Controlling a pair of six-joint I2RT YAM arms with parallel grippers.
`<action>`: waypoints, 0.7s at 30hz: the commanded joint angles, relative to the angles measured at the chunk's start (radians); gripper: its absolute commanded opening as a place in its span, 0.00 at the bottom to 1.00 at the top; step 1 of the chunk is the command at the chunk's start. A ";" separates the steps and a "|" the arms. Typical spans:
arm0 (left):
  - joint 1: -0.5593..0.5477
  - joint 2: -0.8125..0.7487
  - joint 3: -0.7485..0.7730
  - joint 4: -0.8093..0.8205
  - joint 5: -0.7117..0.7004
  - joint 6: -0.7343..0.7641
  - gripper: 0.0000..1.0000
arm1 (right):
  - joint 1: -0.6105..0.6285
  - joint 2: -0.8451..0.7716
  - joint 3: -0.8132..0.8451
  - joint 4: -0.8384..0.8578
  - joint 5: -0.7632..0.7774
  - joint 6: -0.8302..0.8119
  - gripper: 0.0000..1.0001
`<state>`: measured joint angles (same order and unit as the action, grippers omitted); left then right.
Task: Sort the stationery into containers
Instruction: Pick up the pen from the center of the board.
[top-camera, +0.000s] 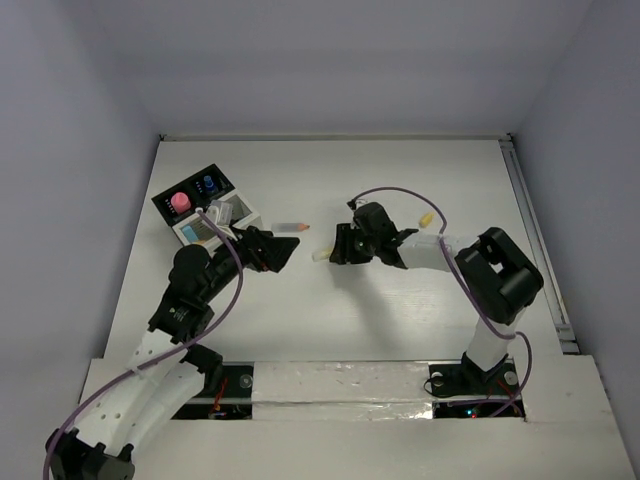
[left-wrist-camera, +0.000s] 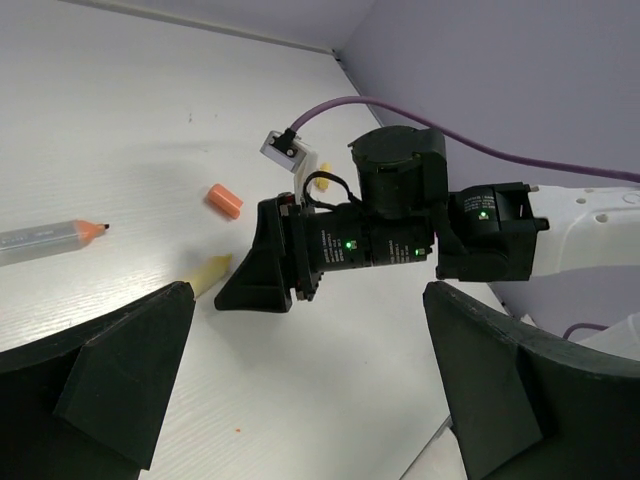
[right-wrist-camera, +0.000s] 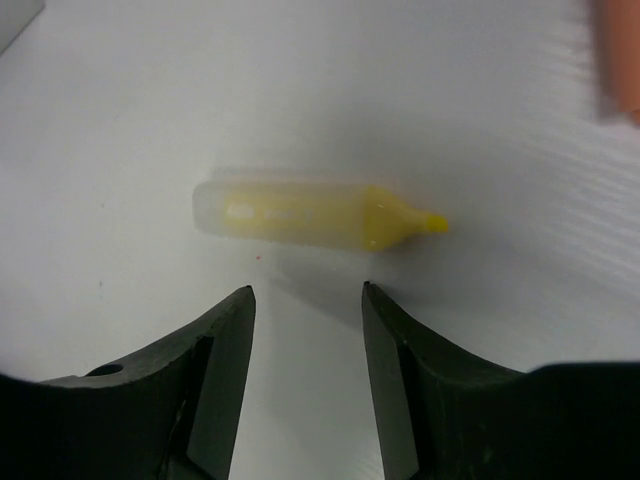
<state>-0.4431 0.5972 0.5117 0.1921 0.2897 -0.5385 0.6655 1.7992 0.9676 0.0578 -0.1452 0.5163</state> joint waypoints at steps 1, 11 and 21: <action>0.003 0.010 -0.030 0.112 0.031 -0.028 0.99 | -0.032 -0.035 -0.010 -0.015 0.059 -0.027 0.54; -0.006 0.044 -0.088 0.159 0.029 -0.049 0.99 | -0.032 0.003 0.057 -0.038 -0.028 -0.022 0.67; -0.006 0.038 -0.159 0.173 0.014 -0.064 0.99 | 0.011 0.057 0.213 -0.225 0.050 -0.091 0.66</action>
<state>-0.4442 0.6476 0.3622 0.3004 0.3061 -0.5926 0.6407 1.8194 1.0809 -0.0959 -0.1444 0.4782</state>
